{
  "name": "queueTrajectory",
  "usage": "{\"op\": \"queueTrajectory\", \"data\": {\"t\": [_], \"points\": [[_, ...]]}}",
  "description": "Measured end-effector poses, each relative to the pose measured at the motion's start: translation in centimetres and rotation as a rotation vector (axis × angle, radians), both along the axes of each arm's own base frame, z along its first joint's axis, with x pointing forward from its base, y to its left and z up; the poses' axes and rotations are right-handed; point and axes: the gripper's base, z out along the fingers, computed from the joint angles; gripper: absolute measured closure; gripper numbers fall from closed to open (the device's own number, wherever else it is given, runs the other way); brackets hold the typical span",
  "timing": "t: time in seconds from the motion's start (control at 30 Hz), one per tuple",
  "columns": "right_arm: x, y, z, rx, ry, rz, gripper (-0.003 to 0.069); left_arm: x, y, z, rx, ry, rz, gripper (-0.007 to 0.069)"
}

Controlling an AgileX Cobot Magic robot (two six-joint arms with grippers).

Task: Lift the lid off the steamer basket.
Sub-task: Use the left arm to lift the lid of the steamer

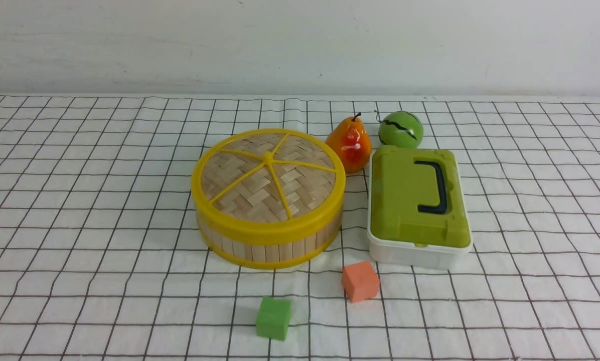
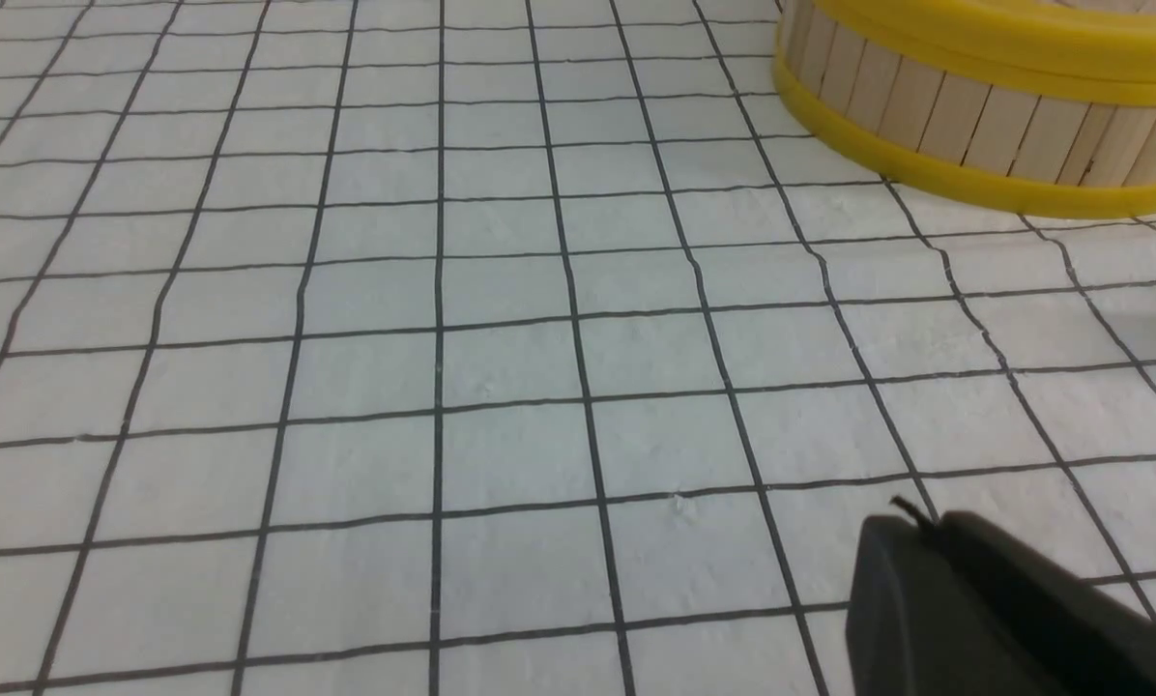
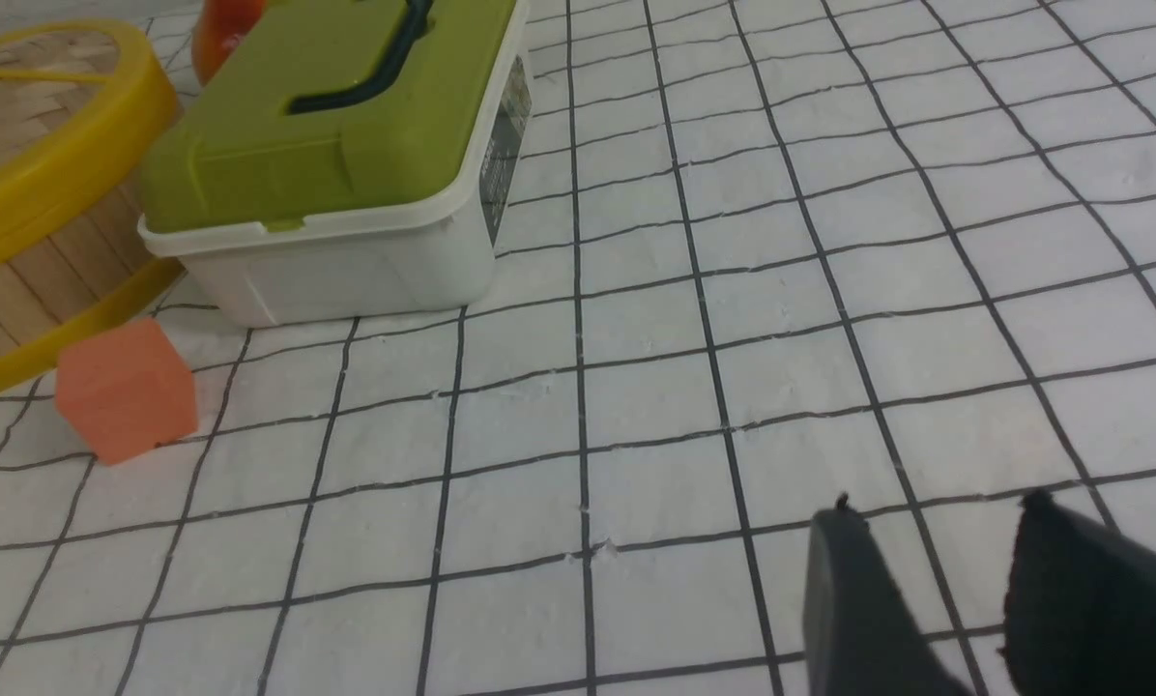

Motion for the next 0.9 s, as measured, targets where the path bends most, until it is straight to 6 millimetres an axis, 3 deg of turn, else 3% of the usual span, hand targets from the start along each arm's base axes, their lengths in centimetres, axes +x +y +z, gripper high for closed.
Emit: {"op": "queueTrajectory", "data": {"t": [0.3,0.63,0.9], "points": [[0.0,0.0,0.0,0.000,0.000,0.000,0.0419,0.3,0.1,1.0,-0.009,-0.111,0.013,0.0587],[0.0,0.0,0.0,0.000,0.000,0.000,0.0419,0.2,0.5,4.9,-0.048,-0.546,0.062,0.0580],[0.0,0.0,0.0,0.000,0.000,0.000,0.0419,-1.4,1.1,8.5,-0.462,-0.904,0.051,0.0574]]}}
